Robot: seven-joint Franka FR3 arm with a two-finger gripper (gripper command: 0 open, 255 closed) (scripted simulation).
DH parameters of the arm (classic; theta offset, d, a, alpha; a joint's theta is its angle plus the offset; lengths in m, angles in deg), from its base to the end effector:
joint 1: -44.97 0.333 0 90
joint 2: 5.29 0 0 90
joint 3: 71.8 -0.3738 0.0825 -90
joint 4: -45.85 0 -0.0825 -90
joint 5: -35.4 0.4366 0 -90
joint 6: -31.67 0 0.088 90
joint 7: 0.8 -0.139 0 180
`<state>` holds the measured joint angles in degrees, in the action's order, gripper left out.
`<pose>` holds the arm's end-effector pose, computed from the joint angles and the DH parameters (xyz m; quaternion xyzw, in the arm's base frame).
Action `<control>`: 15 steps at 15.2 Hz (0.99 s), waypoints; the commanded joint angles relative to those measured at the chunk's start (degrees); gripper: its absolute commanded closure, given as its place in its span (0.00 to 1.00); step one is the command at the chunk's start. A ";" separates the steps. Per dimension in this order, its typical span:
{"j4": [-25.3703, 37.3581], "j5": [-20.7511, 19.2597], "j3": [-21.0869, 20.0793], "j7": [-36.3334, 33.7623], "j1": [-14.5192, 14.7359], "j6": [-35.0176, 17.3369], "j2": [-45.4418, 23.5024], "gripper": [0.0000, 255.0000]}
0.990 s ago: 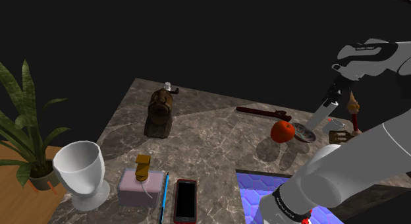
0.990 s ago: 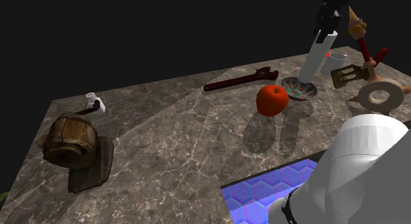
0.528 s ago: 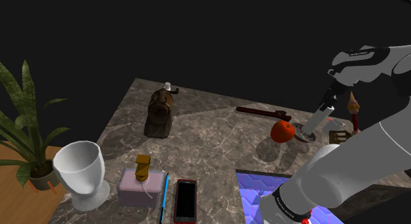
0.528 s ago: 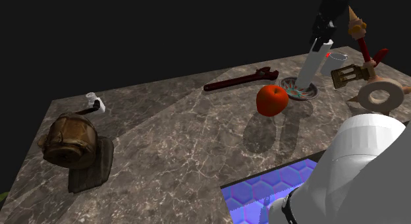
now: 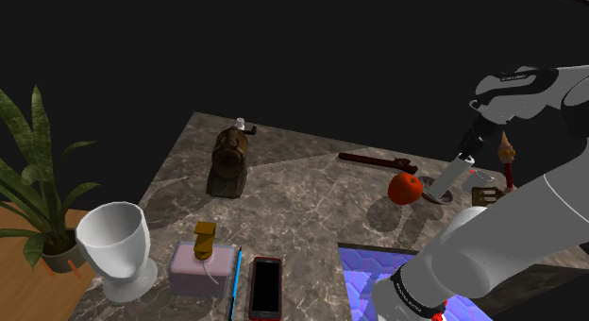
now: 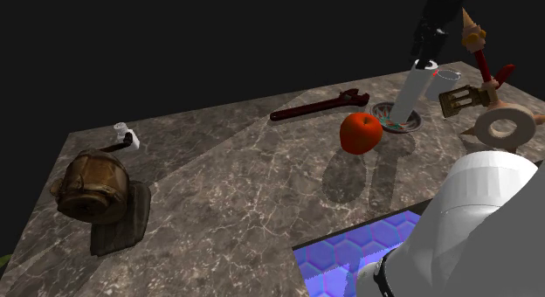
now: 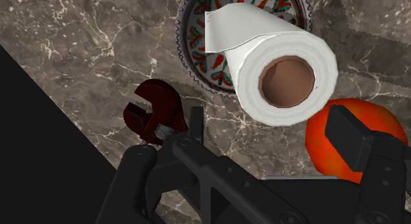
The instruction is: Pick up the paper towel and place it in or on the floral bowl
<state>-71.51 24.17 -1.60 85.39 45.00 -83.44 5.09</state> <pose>0.1624 -0.5622 0.4700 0.9834 0.1808 -0.0009 0.0152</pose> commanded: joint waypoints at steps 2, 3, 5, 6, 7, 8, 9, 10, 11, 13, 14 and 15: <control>0.00 0.00 0.00 0.00 0.00 0.00 0.00 0.00; 0.00 0.00 0.00 0.00 0.00 0.00 0.00 0.00; 1.40 -0.88 -1.18 -0.68 -0.55 2.04 1.10 0.00; 2.86 -1.52 -2.21 -1.19 -0.97 4.06 1.98 0.00; 4.40 -1.97 -3.10 -1.55 -1.29 6.05 2.67 0.00; 5.67 -2.22 -3.69 -1.76 -1.44 7.61 3.11 0.00; 5.67 -2.21 -3.71 -1.75 -1.46 7.61 3.09 0.00; 5.66 -2.20 -3.72 -1.74 -1.48 7.61 3.08 0.00; 5.66 -2.20 -3.73 -1.74 -1.48 7.61 3.08 0.00; 5.66 -2.20 -3.72 -1.74 -1.48 7.61 3.08 0.00; 5.66 -2.20 -3.72 -1.74 -1.48 7.61 3.08 0.00; 5.66 -2.20 -3.72 -1.74 -1.48 7.61 3.08 0.00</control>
<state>-65.86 21.98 -5.32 83.65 43.52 -75.85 8.17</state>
